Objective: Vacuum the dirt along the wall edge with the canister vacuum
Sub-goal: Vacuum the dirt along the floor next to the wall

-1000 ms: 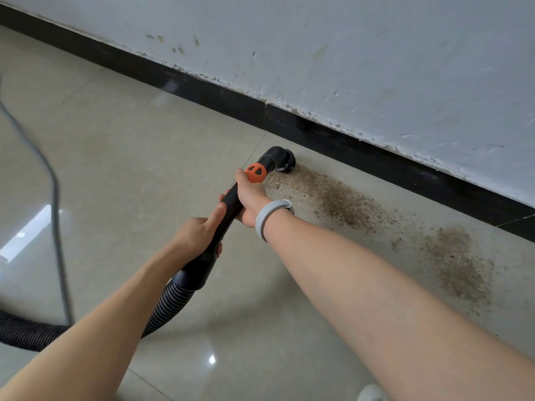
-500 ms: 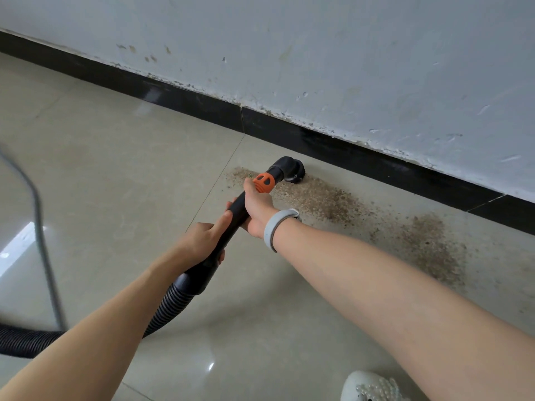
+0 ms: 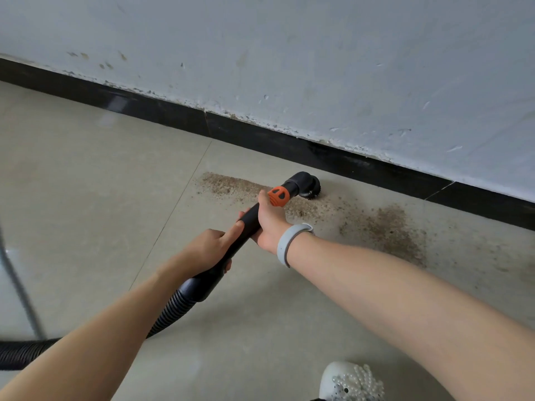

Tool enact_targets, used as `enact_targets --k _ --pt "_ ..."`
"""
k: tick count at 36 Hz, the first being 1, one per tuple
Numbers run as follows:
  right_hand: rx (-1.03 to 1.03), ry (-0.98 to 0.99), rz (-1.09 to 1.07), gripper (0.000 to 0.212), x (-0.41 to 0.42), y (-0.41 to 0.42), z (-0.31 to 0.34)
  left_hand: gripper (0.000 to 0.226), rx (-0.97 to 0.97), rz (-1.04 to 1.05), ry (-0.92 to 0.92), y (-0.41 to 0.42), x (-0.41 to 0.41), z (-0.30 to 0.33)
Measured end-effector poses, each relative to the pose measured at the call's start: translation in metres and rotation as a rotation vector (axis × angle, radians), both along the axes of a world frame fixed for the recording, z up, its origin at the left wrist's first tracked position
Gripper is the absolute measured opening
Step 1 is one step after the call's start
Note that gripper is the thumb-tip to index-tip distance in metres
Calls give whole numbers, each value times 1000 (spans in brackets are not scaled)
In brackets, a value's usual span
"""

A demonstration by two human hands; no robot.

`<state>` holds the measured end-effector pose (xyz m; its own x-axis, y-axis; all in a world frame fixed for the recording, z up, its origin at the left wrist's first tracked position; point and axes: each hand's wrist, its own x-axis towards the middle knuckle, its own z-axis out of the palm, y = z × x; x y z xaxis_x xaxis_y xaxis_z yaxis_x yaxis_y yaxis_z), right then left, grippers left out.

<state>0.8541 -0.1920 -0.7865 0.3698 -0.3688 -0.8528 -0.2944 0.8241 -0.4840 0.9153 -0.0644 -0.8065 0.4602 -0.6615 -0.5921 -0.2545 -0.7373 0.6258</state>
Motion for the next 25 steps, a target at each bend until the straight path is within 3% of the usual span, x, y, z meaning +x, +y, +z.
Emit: enact_targets --k 7,11,18,25 --pt "11 45 -67 43 -23 -25 -3 71 -6 -39 -34 -27 -22 -6" --pt "3 41 -84 48 -23 -36 -3 69 -23 5 -73 -37 -31 -11" --pt "4 14 -21 34 -14 -46 -5 70 -39 89 -119 -44 -34 -22" --pt "-12 11 -102 27 -37 -51 -27 63 -40 38 -137 -49 -52 -32"
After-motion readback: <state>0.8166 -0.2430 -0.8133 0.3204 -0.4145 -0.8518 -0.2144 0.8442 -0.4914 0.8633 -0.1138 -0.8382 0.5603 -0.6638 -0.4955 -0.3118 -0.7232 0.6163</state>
